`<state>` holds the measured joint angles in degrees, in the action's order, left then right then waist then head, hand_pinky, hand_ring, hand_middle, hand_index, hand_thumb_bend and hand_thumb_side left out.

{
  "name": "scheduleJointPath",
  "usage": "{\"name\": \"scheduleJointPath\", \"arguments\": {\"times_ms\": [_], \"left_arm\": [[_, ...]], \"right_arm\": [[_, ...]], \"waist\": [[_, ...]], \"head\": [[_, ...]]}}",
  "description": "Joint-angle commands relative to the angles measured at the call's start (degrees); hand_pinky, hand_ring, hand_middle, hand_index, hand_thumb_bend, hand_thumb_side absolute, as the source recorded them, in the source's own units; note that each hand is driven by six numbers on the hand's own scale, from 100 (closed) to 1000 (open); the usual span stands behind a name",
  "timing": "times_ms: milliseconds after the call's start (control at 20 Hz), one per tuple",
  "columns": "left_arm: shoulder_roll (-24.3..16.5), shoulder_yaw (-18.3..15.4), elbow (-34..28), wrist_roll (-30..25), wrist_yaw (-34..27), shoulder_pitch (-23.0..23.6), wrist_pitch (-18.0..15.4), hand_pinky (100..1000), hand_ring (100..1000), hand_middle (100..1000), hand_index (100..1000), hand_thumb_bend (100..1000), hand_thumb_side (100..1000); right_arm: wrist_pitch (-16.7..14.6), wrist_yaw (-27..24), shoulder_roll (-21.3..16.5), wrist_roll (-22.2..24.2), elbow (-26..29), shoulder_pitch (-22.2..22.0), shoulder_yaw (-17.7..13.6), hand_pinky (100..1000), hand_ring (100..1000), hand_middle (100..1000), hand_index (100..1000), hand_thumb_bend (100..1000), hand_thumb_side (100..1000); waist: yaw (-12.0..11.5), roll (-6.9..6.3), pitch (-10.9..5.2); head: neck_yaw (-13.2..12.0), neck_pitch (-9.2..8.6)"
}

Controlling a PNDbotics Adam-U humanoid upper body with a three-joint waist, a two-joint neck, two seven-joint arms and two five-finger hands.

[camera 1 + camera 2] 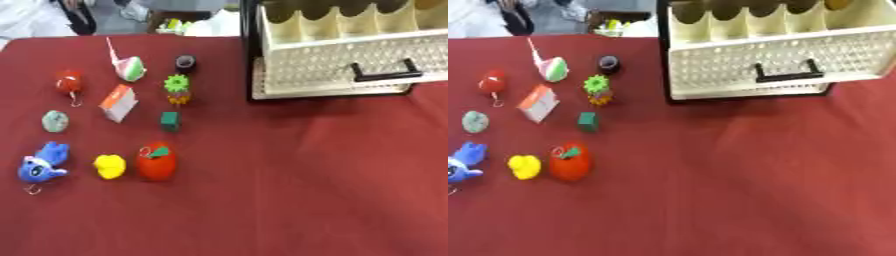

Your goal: Pick up objects from table and place into drawer.

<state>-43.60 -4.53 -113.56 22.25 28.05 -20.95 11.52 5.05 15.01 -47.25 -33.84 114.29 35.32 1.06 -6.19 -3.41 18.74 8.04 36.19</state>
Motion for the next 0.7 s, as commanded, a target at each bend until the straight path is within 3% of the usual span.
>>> {"name": "scheduleJointPath", "arguments": {"times_ms": [50,150,350,550,700], "left_arm": [[-4.53,0.38,-1.03,-2.64,2.15,-1.27,2.52,703,809,813,916,100,870],[-5.77,0.91,-1.03,-4.49,3.07,-1.66,3.57,718,816,818,914,100,871],[-7.94,1.83,-1.03,-9.26,4.09,-1.77,5.67,761,837,830,922,104,890],[-11.18,3.11,-1.03,-17.93,6.94,-1.05,7.39,818,855,837,995,101,940],[-12.86,3.86,-1.03,-24.78,9.92,-0.77,7.28,854,869,848,1000,100,948]], "right_arm": [[-1.37,0.13,0.3,-3.17,0.3,0.65,-0.79,545,618,594,766,100,531],[-2.12,0.04,0.86,-4.4,0.3,0.41,-0.78,555,624,599,767,100,533],[-2.69,-0.05,1.42,-5.24,0.3,-0.01,-0.87,557,625,601,768,100,530],[-2.39,-0.1,1.51,-5.58,0.3,-0.15,-1.1,554,624,600,765,100,529],[-2.21,-0.17,1.63,-5.61,0.3,-0.11,-1.11,551,623,600,765,100,528]], "waist": [[0.18,0.11,-0.87],[0.49,0.26,-0.9],[0.93,0.45,-1.06],[0.99,0.41,-1.32],[0.9,0.41,-1.65]], "head": [[2.76,-0.08],[3.6,-0.25],[2.85,-0.83],[1.46,-0.63],[0.86,0.06]]}}
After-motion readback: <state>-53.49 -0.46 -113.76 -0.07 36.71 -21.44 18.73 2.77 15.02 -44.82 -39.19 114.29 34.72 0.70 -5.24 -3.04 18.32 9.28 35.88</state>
